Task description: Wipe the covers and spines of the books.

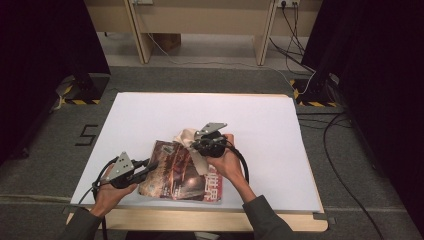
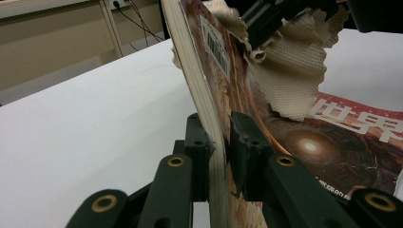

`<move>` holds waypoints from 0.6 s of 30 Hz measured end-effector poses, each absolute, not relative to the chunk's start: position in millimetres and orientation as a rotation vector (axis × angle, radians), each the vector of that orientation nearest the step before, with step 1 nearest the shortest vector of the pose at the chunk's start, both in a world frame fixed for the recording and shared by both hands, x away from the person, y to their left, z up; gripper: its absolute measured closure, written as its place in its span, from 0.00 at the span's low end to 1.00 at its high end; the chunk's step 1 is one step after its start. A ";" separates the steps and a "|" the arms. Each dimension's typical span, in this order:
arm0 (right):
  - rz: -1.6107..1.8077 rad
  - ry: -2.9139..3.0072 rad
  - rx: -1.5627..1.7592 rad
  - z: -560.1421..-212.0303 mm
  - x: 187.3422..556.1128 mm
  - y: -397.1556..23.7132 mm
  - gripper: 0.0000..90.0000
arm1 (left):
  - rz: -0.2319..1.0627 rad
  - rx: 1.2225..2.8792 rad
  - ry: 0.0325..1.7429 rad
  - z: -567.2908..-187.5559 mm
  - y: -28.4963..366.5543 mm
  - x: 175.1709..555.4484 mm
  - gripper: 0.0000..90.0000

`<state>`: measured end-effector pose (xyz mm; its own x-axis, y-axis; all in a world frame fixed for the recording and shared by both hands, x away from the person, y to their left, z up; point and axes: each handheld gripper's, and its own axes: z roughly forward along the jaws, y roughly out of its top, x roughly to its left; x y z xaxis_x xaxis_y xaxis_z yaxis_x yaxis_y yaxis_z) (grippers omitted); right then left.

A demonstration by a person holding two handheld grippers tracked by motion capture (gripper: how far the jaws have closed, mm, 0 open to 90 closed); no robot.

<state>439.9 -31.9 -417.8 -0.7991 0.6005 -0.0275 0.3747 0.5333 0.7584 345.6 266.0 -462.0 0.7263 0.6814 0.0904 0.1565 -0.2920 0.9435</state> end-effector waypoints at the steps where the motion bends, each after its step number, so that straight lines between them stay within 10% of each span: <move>1: 1.110 2.493 0.830 -420.0 441.6 -35.2 0.89 | 0.594 1.826 0.655 -462.0 265.9 345.7 0.86; 18: 1.199 2.487 0.696 -392.2 427.7 8.9 0.89 | 0.603 1.827 0.663 -463.0 266.3 346.5 0.86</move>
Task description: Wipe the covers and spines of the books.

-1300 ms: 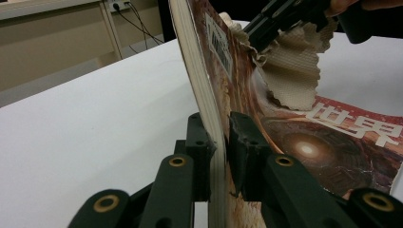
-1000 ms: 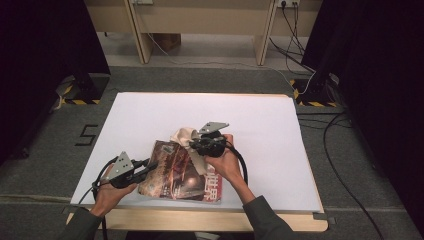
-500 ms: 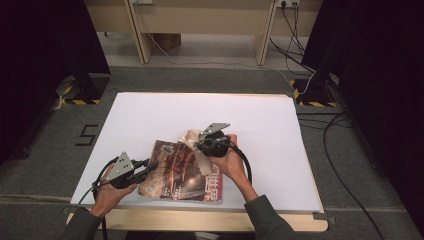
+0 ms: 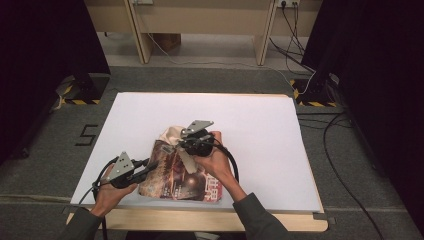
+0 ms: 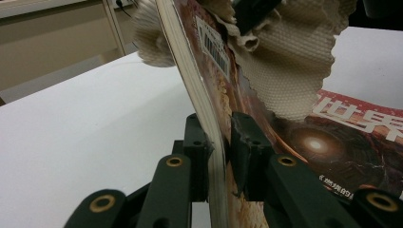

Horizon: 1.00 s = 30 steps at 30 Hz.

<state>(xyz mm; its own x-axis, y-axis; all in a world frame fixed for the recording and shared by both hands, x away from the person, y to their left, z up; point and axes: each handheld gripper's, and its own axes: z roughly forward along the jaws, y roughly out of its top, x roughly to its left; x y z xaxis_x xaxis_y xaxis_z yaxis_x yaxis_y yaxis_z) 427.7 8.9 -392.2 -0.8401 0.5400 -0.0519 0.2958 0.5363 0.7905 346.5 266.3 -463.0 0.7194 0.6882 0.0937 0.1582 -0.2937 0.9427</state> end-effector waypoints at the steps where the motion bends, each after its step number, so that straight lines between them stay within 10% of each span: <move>1: 1.210 2.487 0.679 -389.5 427.5 12.4 0.89 | 0.602 1.828 0.662 -462.8 266.3 346.4 0.86; 30: 1.137 2.536 0.662 -382.4 428.9 20.7 0.89 | 0.614 1.831 0.670 -463.1 265.6 347.1 0.84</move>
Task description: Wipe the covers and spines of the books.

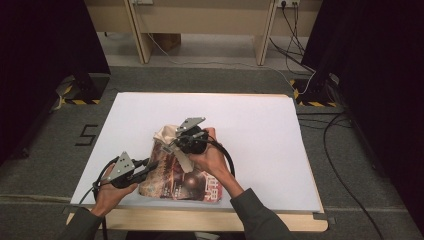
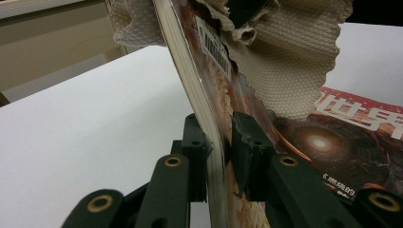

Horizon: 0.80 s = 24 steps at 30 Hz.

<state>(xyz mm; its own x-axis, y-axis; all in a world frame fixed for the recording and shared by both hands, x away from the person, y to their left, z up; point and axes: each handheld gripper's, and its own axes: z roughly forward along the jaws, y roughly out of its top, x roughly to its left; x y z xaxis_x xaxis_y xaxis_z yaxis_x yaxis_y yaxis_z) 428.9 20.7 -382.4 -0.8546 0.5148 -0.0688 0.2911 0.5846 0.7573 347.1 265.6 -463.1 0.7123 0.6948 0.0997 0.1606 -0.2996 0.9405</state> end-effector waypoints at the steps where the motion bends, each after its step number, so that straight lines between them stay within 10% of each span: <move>1: 1.128 2.527 0.651 -381.5 428.5 22.6 0.89 | 0.614 1.833 0.670 -463.2 265.7 347.2 0.84; 24: 1.071 2.564 0.593 -375.7 430.2 29.2 0.89 | 0.625 1.840 0.661 -463.1 264.8 346.9 0.84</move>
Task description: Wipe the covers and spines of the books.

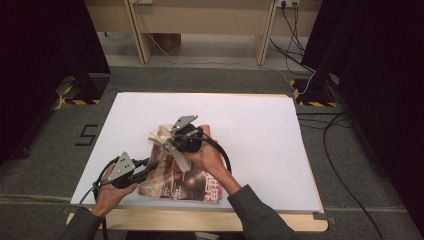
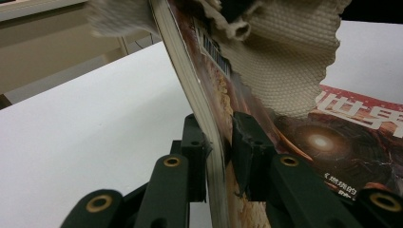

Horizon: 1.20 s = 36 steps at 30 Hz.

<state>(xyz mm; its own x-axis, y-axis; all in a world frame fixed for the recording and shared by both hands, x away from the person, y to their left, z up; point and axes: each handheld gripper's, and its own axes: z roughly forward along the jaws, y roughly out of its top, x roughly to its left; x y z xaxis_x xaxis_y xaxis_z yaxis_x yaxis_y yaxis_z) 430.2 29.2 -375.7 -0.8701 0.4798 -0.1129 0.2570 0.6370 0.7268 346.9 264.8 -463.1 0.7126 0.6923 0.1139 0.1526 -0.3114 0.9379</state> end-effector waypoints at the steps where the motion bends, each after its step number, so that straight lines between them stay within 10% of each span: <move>1: 1.069 2.563 0.611 -378.7 431.5 25.0 0.89 | 0.626 1.841 0.661 -463.1 264.8 347.0 0.84; 36: 1.146 2.577 0.637 -380.8 435.8 21.8 0.89 | 0.628 1.844 0.658 -463.3 264.8 347.4 0.83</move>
